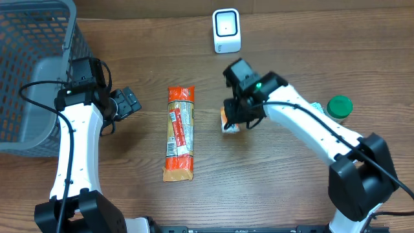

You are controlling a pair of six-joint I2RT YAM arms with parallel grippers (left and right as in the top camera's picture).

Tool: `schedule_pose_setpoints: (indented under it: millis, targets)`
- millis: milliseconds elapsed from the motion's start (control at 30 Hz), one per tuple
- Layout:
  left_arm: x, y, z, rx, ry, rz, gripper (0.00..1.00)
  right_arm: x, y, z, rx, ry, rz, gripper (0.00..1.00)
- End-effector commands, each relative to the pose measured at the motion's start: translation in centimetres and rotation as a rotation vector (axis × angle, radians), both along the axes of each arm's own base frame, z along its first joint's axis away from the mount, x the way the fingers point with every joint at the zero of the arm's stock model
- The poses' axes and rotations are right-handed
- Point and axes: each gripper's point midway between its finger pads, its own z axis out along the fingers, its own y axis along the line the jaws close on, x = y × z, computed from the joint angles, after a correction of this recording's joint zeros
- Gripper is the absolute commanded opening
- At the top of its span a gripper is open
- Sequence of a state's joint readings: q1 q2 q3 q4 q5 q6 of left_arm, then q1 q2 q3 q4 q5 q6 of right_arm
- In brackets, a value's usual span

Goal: Scan the item barcode
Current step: 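Lift the orange packet and carry it up to the white scanner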

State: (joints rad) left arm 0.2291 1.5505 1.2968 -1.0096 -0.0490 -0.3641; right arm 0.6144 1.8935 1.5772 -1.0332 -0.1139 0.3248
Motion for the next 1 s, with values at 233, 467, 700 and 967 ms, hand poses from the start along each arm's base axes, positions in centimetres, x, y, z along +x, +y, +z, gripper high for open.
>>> schedule_pose_setpoints:
  millis: [233,467,700,967]
  targets:
    - [0.0,0.1,0.1,0.005,-0.002,0.008,1.00,6.1,-1.6,14.0,0.020,-0.309,-0.004,0.03]
    - [0.0,0.1,0.1,0.005,-0.002,0.008,1.00,9.4,-2.6,16.5,-0.111,-0.487,0.062,0.03]
    - [0.0,0.1,0.1,0.005,-0.002,0.008,1.00,15.5,-3.0,16.1,-0.337,-0.708,0.127,0.04]
    - [0.0,0.1,0.1,0.005,-0.002,0.008,1.00,20.4,-2.0,13.2,-0.523,-0.819,0.254,0.04]
